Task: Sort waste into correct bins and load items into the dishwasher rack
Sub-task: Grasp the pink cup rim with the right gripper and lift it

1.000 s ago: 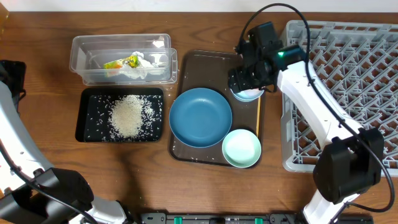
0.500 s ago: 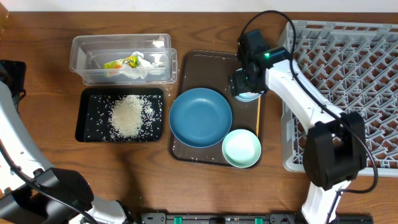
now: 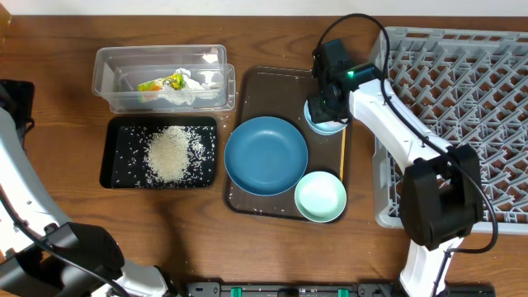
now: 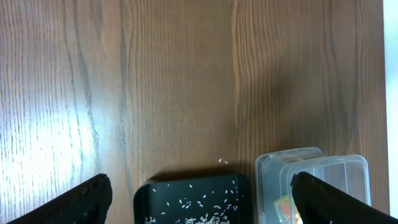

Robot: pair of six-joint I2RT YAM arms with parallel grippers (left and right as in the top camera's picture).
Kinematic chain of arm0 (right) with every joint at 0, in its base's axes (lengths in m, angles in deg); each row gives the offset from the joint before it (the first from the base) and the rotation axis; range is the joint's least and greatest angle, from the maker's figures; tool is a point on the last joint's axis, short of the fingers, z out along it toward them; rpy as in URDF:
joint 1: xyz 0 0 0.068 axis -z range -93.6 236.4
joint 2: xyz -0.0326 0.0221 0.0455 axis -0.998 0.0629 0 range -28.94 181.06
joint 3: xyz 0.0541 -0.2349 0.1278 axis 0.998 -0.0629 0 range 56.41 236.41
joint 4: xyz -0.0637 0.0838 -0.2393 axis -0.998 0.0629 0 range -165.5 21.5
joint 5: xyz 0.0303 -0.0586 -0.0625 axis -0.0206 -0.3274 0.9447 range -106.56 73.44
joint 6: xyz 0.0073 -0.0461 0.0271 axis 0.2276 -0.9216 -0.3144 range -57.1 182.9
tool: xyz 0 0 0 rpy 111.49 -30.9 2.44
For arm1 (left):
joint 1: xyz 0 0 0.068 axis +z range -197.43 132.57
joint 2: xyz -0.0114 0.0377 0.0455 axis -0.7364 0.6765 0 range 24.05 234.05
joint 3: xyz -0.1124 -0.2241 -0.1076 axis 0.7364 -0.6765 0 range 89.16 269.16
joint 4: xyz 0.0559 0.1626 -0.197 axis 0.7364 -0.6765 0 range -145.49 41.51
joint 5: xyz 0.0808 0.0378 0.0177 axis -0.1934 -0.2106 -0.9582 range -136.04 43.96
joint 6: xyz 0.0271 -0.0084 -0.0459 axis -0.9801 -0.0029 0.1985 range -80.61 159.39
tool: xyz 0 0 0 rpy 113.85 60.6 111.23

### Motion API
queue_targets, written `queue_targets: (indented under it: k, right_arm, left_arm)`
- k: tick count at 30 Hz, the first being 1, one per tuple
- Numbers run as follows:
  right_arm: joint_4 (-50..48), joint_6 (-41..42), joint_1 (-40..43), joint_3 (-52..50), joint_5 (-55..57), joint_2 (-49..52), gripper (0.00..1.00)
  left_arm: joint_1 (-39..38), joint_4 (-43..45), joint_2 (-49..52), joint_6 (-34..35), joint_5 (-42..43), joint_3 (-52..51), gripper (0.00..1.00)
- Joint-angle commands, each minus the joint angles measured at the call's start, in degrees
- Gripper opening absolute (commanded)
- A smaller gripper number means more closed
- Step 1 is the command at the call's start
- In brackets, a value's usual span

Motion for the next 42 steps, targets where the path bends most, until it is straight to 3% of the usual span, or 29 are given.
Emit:
queue_targets:
  k: [1,7,13,16,21,33,42]
  right_arm:
    - [-0.3,0.0,-0.5,0.7,2.2,0.2,0.33]
    - [-1.0,0.2,-0.5,0.7,3.0,0.2,0.31]
    - [-1.5,0.5,-0.5,0.7,3.0,0.2,0.15]
    - [-1.4,0.5,-0.5,0.7,2.9,0.2,0.13]
    - [-1.2,1.5,-0.5,0.7,2.6,0.2,0.01]
    - [-1.9,2.6,2.5,3.6,2.4,-9.1,0.01]
    - [-2.7,-2.9,19.5,4.9,-14.2,-20.2,0.01]
  left_arm:
    - [0.1,-0.3,0.3,-0.3,-0.3,-0.1,0.94]
    - [0.1,-0.3,0.3,-0.3,-0.3,-0.1,0.94]
    - [0.1,-0.3,0.3,-0.3,-0.3,-0.1,0.94]
    - [0.1,-0.3,0.3,-0.3,-0.3,-0.1,0.94]
    - [0.1,-0.3,0.3,-0.3,-0.3,-0.1,0.94]
    - [0.1,-0.3,0.3,-0.3,-0.3,-0.1,0.94]
    - [0.1,-0.3,0.3,-0.3,-0.3,-0.1,0.94]
